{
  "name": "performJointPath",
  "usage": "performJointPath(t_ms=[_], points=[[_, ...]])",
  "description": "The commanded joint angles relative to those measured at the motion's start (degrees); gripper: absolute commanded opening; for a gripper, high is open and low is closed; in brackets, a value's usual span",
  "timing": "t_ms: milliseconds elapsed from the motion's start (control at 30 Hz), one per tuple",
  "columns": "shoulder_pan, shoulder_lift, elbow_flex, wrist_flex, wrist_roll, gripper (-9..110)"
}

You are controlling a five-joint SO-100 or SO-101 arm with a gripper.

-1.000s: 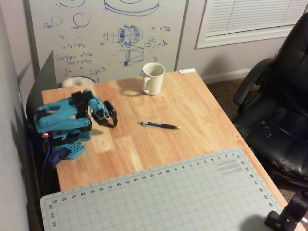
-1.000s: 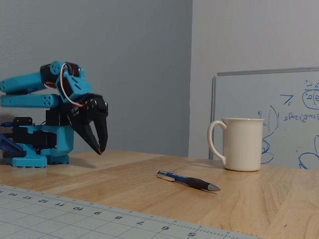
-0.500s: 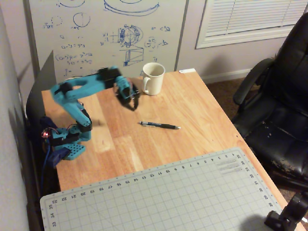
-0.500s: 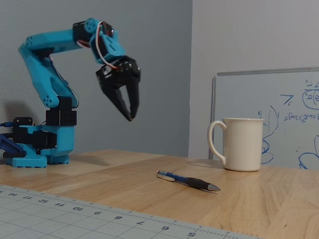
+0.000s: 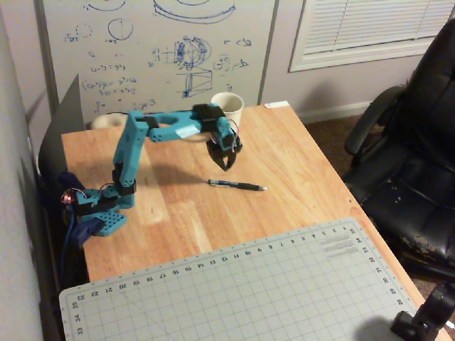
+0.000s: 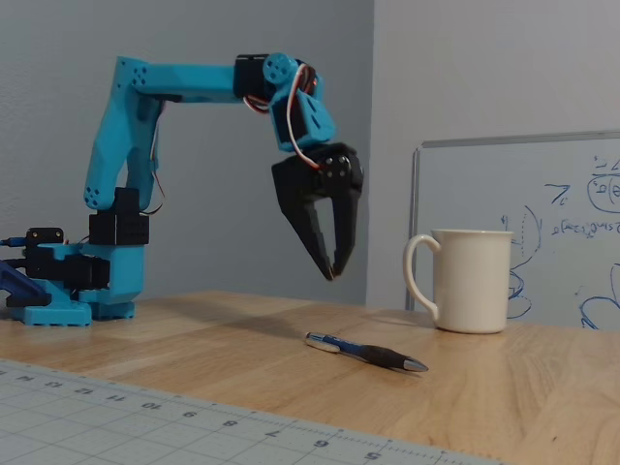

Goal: Touch the pen.

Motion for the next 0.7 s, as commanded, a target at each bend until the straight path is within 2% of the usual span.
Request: performJointPath(t_ms=[0,667], points=[[1.76,-2.29,-9.58,-0.53,-0.35,1],[1.49,-14.15,-16.61,-0.53,-0.44,1]])
